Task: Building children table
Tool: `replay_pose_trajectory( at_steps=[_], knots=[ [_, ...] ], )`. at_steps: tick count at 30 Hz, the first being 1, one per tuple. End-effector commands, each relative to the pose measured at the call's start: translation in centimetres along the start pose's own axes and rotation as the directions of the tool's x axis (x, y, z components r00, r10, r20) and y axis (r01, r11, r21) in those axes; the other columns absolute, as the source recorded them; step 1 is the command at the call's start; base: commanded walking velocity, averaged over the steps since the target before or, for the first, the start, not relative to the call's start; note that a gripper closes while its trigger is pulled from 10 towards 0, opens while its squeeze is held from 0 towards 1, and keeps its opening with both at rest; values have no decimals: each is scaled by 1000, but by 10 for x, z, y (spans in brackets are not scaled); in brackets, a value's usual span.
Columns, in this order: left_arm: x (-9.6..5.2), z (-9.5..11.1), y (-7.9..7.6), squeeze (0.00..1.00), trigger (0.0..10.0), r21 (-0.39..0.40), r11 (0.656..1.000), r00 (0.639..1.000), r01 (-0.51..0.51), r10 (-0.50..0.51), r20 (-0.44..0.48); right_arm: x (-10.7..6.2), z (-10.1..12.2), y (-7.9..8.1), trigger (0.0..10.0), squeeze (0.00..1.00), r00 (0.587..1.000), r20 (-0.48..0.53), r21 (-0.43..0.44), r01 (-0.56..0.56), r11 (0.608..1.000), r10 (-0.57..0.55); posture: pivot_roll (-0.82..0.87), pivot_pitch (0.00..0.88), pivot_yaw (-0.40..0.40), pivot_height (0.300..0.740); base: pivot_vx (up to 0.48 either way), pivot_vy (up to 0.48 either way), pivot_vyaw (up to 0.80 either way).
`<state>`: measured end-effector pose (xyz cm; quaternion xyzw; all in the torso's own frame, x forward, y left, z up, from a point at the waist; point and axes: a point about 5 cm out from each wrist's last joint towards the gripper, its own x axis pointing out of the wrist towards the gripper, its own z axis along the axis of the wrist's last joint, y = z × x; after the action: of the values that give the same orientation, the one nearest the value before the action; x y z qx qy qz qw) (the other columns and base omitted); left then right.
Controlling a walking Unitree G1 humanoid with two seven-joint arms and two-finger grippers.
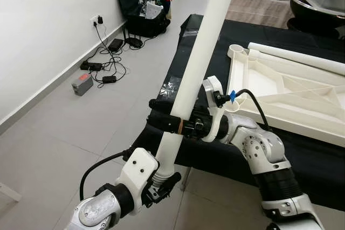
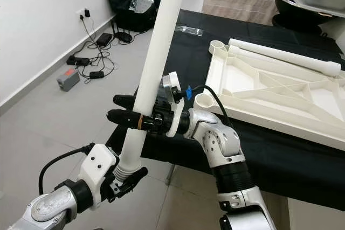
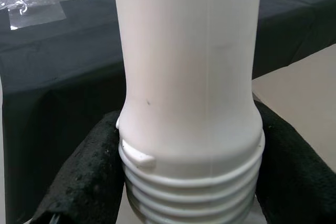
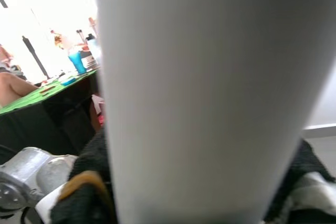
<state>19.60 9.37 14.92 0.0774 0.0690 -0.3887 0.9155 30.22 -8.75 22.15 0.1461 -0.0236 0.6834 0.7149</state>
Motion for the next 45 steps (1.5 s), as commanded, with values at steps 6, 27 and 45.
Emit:
replay_pose_trajectory(
  at_steps=[6,27,45],
  knots=[
    [1,0,-10,0,10000,2,996,996,85,-85,1,3,-3,4,0,0,1000,-11,4,-21,1000,21,98,120,-76,740,0,0,0],
    [5,4,17,914,10000,4,993,993,-118,118,18,3,1,1,0,0,1000,0,3,-3,1000,3,96,123,-79,740,0,0,0],
    [7,8,33,0,10000,27,973,972,-231,230,45,-7,31,-50,0,0,868,170,-84,485,871,-467,96,120,-78,740,0,0,0]
  ],
)
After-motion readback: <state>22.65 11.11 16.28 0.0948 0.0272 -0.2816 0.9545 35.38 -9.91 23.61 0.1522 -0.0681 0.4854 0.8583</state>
